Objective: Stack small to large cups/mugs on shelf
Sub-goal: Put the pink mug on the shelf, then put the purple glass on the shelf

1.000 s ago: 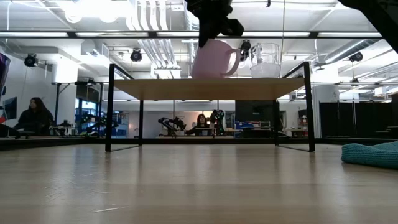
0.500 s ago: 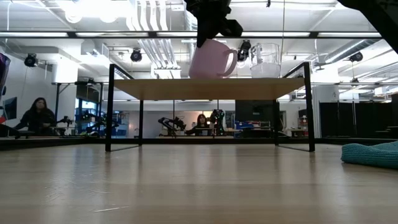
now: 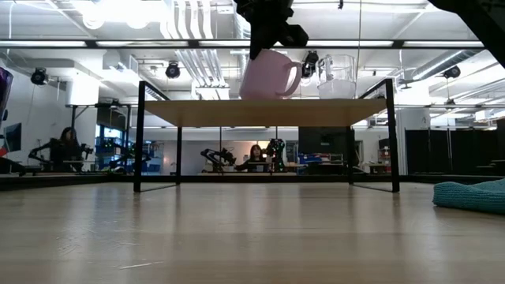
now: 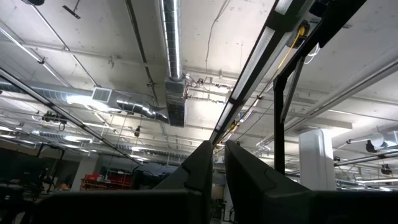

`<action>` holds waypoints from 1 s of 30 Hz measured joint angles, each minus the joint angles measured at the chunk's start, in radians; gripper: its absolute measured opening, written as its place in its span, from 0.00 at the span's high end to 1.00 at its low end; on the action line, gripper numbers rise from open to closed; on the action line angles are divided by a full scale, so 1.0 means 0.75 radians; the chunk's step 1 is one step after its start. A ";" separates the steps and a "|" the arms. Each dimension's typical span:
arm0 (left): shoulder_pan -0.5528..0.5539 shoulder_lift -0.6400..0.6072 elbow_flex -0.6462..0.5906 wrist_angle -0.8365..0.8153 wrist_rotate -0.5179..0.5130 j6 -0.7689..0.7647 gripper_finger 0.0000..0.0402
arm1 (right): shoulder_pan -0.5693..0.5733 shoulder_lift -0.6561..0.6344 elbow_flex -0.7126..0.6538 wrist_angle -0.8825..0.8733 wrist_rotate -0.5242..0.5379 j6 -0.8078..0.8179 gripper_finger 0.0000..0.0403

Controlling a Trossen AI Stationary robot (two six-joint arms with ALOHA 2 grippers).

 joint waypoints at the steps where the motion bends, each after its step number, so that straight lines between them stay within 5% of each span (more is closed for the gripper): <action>1: 0.000 0.000 0.000 0.000 0.000 0.000 0.93 | -0.001 0.000 0.000 -0.001 0.000 0.000 0.97; 7: 0.000 0.001 0.000 0.000 0.000 0.000 0.93 | -0.003 0.000 0.000 -0.002 -0.005 0.005 0.95; 17: 0.000 0.000 0.000 0.000 0.000 0.000 0.93 | -0.006 0.002 0.000 0.008 -0.006 0.036 0.72; 30: 0.000 0.000 0.000 0.000 0.000 0.000 0.93 | -0.002 -0.016 -0.001 0.084 -0.002 0.036 0.75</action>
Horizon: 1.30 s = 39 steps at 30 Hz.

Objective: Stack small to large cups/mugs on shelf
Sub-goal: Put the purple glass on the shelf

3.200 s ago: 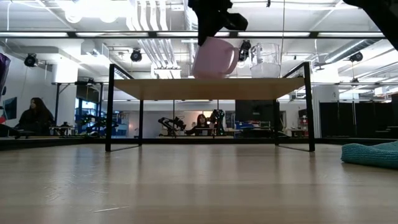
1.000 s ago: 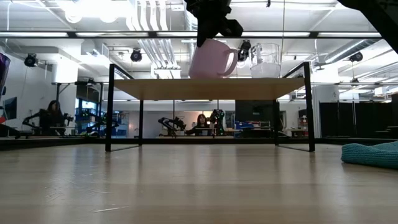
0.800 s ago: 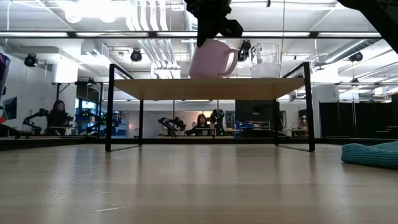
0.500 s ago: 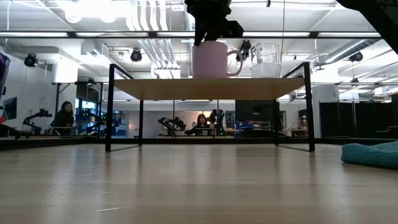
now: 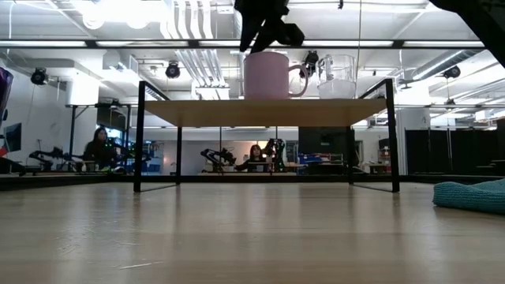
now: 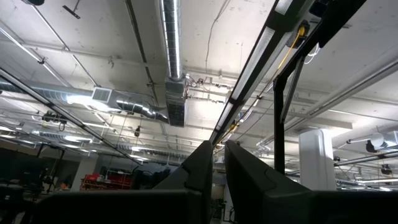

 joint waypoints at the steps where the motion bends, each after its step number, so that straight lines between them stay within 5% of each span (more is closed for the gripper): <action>1: 0.000 0.000 0.000 0.000 0.000 0.000 0.93 | 0.002 -0.006 0.000 0.001 0.000 0.000 0.75; 18: 0.000 0.000 0.000 0.000 0.000 0.000 0.93 | 0.145 -0.218 0.000 0.039 0.000 0.136 0.74; 29: 0.000 0.000 0.000 0.000 0.000 0.000 0.93 | 0.408 -0.184 -0.003 0.135 -0.001 0.259 0.77; 39: 0.000 0.000 0.000 0.000 0.000 0.000 0.93 | 0.544 -0.065 -0.003 0.464 0.000 0.062 0.78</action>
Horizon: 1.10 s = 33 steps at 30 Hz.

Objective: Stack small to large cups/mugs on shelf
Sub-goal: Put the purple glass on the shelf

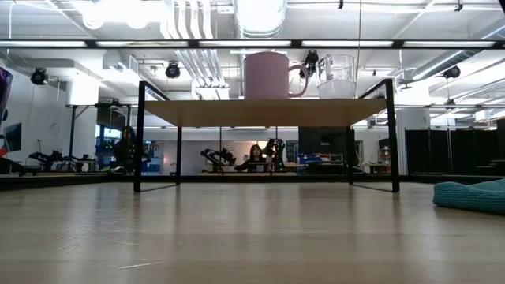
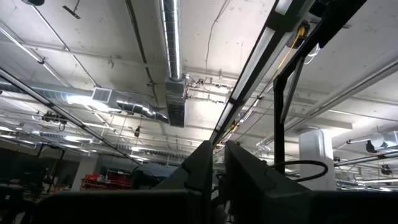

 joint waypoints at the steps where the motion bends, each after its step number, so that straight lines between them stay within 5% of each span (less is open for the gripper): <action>1: 0.001 0.000 0.000 0.000 0.000 0.000 0.93 | 0.003 0.010 0.000 0.020 -0.001 -0.001 0.78; 16: 0.001 -0.001 0.001 0.080 0.000 -0.002 0.93 | 0.009 0.048 -0.002 0.050 -0.099 0.032 0.79; 22: 0.001 -0.004 0.001 0.088 0.005 -0.162 0.93 | 0.009 0.048 -0.002 0.052 -0.096 0.032 0.80; 29: 0.000 0.024 0.004 -0.025 0.341 -0.285 0.93 | 0.005 0.047 -0.002 0.057 -0.095 0.031 0.79; 33: 0.000 0.080 0.067 -0.404 0.395 -0.356 0.93 | 0.005 0.047 -0.002 0.056 -0.095 0.031 0.79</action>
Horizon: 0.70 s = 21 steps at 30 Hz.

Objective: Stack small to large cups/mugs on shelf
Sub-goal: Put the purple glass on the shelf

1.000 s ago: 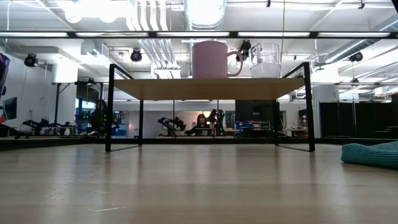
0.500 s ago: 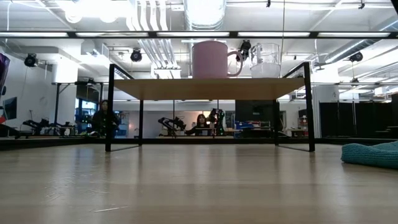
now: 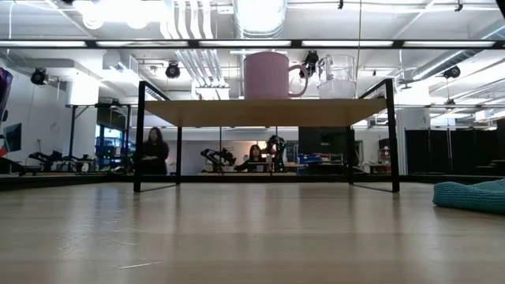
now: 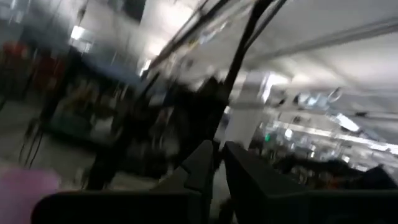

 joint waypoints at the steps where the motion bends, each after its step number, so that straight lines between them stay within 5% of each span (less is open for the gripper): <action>1: 0.000 0.024 0.021 -0.095 0.008 0.009 0.93 | 0.000 0.000 0.000 -0.001 0.000 0.000 0.79; 10: 0.001 0.290 0.340 -0.822 0.087 0.238 0.93 | -0.004 -0.001 0.000 -0.051 0.000 -0.001 0.81; 21: -0.001 0.670 0.754 -1.745 -0.011 0.560 0.93 | -0.035 -0.006 0.000 -0.074 -0.001 -0.029 0.81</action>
